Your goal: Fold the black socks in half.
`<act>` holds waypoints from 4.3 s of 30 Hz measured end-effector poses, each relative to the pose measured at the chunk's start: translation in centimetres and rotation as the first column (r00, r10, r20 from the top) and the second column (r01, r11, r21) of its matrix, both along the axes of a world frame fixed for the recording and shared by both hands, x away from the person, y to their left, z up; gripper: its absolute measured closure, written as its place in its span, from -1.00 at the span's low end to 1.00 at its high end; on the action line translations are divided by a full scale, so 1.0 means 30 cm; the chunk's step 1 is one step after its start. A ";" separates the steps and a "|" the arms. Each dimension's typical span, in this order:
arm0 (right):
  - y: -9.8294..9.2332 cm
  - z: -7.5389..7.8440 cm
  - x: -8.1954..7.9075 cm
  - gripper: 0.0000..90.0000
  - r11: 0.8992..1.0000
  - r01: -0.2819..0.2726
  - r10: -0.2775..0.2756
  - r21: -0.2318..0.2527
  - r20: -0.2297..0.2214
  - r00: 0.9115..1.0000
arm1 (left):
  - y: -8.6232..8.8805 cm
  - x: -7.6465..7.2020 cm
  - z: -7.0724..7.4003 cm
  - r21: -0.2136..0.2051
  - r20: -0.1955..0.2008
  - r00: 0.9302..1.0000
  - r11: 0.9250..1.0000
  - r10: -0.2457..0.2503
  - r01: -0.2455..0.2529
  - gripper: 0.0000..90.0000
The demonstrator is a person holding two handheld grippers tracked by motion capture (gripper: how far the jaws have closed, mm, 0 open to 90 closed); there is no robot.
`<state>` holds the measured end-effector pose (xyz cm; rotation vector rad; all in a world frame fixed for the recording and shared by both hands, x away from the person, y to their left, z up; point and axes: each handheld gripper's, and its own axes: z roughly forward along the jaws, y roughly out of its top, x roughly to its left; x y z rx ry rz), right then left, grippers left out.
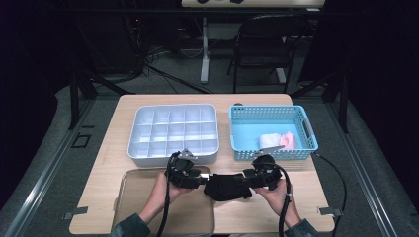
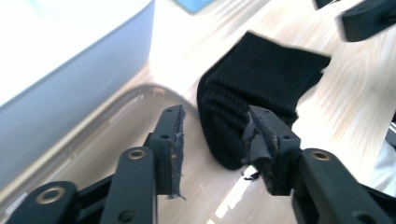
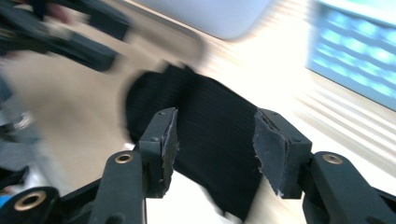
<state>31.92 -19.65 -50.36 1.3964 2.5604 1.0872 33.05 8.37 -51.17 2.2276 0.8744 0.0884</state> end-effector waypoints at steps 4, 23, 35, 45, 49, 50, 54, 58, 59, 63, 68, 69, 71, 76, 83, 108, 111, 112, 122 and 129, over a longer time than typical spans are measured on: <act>-0.034 -0.058 0.032 0.10 0.997 0.053 -0.055 -0.047 -0.042 0.998 | -0.037 -0.012 0.008 -0.006 0.023 0.999 1.000 -0.026 0.026 0.36; -0.025 -0.181 0.065 0.53 0.996 0.064 -0.076 -0.066 -0.210 0.975 | -0.102 -0.032 -0.098 0.079 -0.012 0.998 0.994 -0.070 0.070 0.68; -0.045 -0.131 0.045 0.91 0.998 0.061 -0.064 -0.023 -0.192 0.979 | -0.115 -0.025 -0.125 0.063 -0.011 0.998 0.996 -0.057 0.058 0.78; -0.065 -0.077 0.026 0.93 0.997 0.064 -0.059 0.030 -0.149 0.987 | -0.159 -0.030 -0.142 0.060 0.005 0.997 0.996 -0.071 0.071 0.81; -0.048 -0.049 0.014 0.94 0.997 0.051 -0.045 0.055 -0.111 0.993 | -0.175 -0.017 -0.153 0.057 -0.004 0.997 0.996 -0.072 0.072 0.82; -0.043 -0.045 0.011 0.94 0.997 0.043 -0.037 0.061 -0.103 0.994 | -0.177 -0.014 -0.158 0.045 -0.012 0.998 0.997 -0.068 0.068 0.82; -0.004 -0.035 -0.001 0.94 0.999 0.013 -0.009 0.053 -0.080 0.997 | -0.182 -0.005 -0.164 0.038 -0.025 0.997 0.997 -0.068 0.069 0.82; 0.046 -0.045 -0.003 0.94 0.999 -0.029 0.031 0.033 -0.069 0.997 | -0.180 0.000 -0.167 0.024 -0.038 0.997 0.997 -0.070 0.071 0.81; 0.063 -0.051 -0.003 0.93 0.999 -0.035 0.037 0.021 -0.063 0.997 | -0.178 0.001 -0.168 0.014 -0.045 0.997 0.997 -0.070 0.071 0.81; 0.111 -0.077 -0.004 0.93 0.998 -0.068 0.067 -0.016 -0.068 0.995 | -0.171 0.005 -0.166 0.002 -0.052 0.996 0.997 -0.076 0.076 0.80; 0.122 -0.090 -0.009 0.92 0.997 -0.077 0.075 -0.031 -0.071 0.995 | -0.143 0.009 -0.137 -0.008 -0.050 0.997 0.998 -0.066 0.066 0.73; 0.125 -0.094 -0.011 0.92 0.996 -0.083 0.080 -0.041 -0.066 0.995 | -0.135 0.011 -0.131 -0.006 -0.047 0.997 0.998 -0.065 0.065 0.72; 0.135 -0.103 -0.013 0.91 0.995 -0.089 0.086 -0.040 -0.074 0.994 | -0.123 0.014 -0.124 -0.011 -0.050 0.998 0.999 -0.048 0.047 0.67; 0.167 -0.129 -0.022 0.91 0.990 -0.111 0.107 -0.089 -0.053 0.993 | -0.118 0.022 -0.112 -0.017 -0.036 0.999 1.000 -0.019 0.019 0.55; 0.173 -0.132 -0.032 0.91 0.990 -0.107 0.103 -0.092 -0.044 0.994 | -0.146 0.038 -0.097 -0.035 -0.038 0.999 0.999 -0.026 0.025 0.27; 0.116 -0.063 -0.079 0.55 0.994 -0.103 0.102 -0.036 -0.022 0.995 | -0.210 0.049 -0.127 -0.015 -0.040 0.997 0.997 -0.070 0.069 0.88; 0.103 -0.074 -0.084 0.59 0.993 -0.102 0.100 -0.052 -0.036 0.994 | -0.205 0.054 -0.130 -0.016 -0.043 0.997 0.997 -0.071 0.070 0.87; 0.109 -0.087 -0.084 0.58 0.993 -0.097 0.095 -0.065 -0.038 0.995 | -0.204 0.055 -0.128 -0.012 -0.044 0.996 0.997 -0.073 0.073 0.87; 0.152 -0.136 -0.088 0.73 0.983 -0.119 0.114 -0.137 -0.045 0.992 | -0.180 0.060 -0.118 -0.007 -0.057 0.998 0.999 -0.032 0.031 0.37; 0.157 -0.142 -0.086 0.80 0.984 -0.117 0.112 -0.137 -0.040 0.993 | -0.168 0.065 -0.111 -0.003 -0.079 0.997 1.000 -0.015 0.015 -0.11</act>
